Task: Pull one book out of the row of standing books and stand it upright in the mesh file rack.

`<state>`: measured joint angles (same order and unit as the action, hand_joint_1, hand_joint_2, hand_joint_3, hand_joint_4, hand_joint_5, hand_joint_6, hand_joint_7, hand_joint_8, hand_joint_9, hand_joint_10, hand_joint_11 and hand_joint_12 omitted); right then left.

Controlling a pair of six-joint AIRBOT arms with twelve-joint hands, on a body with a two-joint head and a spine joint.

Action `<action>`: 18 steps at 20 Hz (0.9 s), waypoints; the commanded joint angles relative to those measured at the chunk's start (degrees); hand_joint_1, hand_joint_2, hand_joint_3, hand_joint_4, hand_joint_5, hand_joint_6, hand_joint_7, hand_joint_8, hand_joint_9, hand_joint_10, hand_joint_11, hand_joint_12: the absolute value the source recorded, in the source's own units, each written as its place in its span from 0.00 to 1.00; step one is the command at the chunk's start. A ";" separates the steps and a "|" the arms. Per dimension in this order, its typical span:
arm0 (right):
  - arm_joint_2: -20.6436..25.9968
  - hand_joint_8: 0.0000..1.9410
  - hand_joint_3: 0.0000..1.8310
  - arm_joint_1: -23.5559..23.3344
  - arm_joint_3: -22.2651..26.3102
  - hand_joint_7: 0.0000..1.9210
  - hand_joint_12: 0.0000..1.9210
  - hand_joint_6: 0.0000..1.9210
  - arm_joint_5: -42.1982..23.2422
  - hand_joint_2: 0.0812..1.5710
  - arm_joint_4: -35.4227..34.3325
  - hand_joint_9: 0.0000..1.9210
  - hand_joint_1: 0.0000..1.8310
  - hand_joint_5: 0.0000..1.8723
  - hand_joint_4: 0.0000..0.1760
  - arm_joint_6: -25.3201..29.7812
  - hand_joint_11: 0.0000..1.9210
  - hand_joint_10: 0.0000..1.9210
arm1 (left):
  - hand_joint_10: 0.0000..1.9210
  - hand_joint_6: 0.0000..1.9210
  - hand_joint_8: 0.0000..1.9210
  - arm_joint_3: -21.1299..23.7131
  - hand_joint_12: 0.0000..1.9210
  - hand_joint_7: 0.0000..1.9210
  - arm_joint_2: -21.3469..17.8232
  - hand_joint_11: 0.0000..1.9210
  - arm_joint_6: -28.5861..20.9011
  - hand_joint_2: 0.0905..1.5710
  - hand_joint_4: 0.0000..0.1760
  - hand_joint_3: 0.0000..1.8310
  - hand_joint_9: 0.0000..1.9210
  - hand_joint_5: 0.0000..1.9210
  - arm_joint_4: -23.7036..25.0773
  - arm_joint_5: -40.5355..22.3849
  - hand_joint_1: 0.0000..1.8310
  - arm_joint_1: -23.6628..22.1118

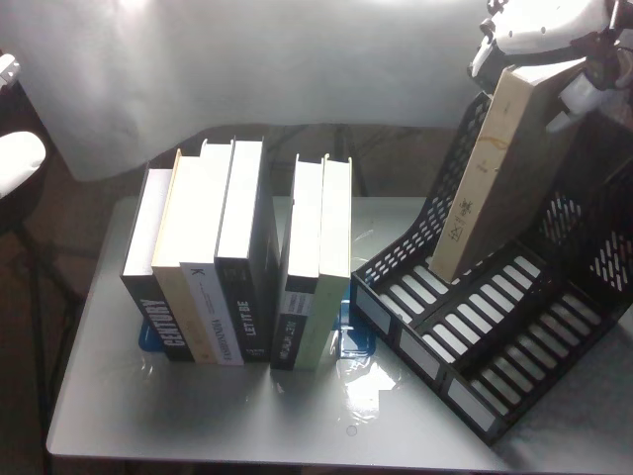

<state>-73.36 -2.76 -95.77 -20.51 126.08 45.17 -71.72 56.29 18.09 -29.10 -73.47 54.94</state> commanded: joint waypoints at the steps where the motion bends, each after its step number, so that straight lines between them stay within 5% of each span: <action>1: 0.72 0.75 0.00 0.01 -0.50 0.34 0.90 0.76 3.59 0.81 -0.28 0.26 0.71 0.38 0.00 0.11 0.13 0.86 | 0.00 0.00 0.00 -0.69 0.00 0.00 -0.11 0.00 -0.24 0.89 0.03 0.00 0.00 0.00 -0.89 -7.69 0.00 -0.03; 6: -0.12 0.73 0.00 1.50 -1.67 0.35 0.89 0.76 3.95 0.81 -0.23 0.27 0.71 0.38 0.00 0.53 0.12 0.87 | 0.00 0.00 0.00 -0.77 0.00 0.00 -0.02 0.00 -0.24 0.88 0.05 0.00 0.00 0.00 -0.89 -7.77 0.00 -0.03; 8: -0.35 0.71 0.00 2.00 -1.99 0.35 0.87 0.74 3.97 0.80 -0.20 0.32 0.72 0.38 0.00 0.76 0.22 0.85 | 0.00 0.00 0.00 -0.76 0.00 0.00 -0.02 0.00 -0.24 0.88 0.07 0.00 0.00 0.00 -0.89 -7.83 0.00 -0.03; 10: -0.62 0.72 0.00 2.30 -2.24 0.35 0.88 0.75 4.14 0.81 1.05 0.28 0.72 0.38 0.00 1.44 0.14 0.87 | 0.00 0.00 0.00 -0.78 0.00 0.00 0.06 0.00 -0.24 0.88 0.09 0.00 0.00 0.00 -0.90 -7.84 0.00 -0.03; 11: -0.77 0.73 0.00 2.31 -2.21 0.34 0.87 0.75 4.30 0.80 4.17 0.24 0.62 0.39 0.00 3.78 0.09 0.60 | 0.00 0.00 0.00 -0.83 0.00 0.00 0.13 0.00 -0.24 0.88 0.11 0.00 0.00 0.00 -0.90 -7.84 0.00 -0.03; 14: -0.96 0.75 0.00 2.44 -2.35 0.34 0.89 0.76 4.40 0.81 8.43 0.20 0.61 0.38 0.01 6.78 0.01 0.57 | 0.00 0.00 0.00 -0.89 0.00 0.00 0.21 0.00 -0.24 0.88 0.05 0.00 0.00 0.00 -0.89 -7.91 0.00 -0.03; 15: -1.14 0.75 0.00 2.62 -2.53 0.36 0.91 0.77 4.40 0.81 8.71 0.21 0.61 0.34 0.11 6.87 0.04 0.62 | 0.00 0.00 0.00 -0.91 0.00 0.00 0.24 0.00 -0.24 0.88 0.08 0.00 0.00 0.00 -0.89 -7.92 0.00 -0.01; 17: -1.34 0.76 0.00 2.78 -2.69 0.35 0.92 0.78 4.52 0.82 9.04 0.20 0.60 0.34 0.14 6.88 0.04 0.62 | 0.00 0.00 0.00 -0.97 0.00 0.00 0.30 0.00 -0.24 0.88 0.09 0.00 0.00 0.00 -0.89 -7.90 0.00 -0.01; 18: -1.45 0.51 0.00 2.87 -2.79 0.28 0.89 0.77 4.58 0.82 9.05 0.18 0.58 0.34 0.00 6.88 0.01 0.60 | 0.00 0.00 0.00 -0.97 0.00 0.00 0.32 0.00 -0.24 0.87 0.14 0.00 0.00 0.00 -0.89 -7.89 0.00 -0.01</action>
<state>-75.61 0.47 -98.13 -19.92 135.31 52.21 -72.18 56.99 18.09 -29.10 -74.15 55.00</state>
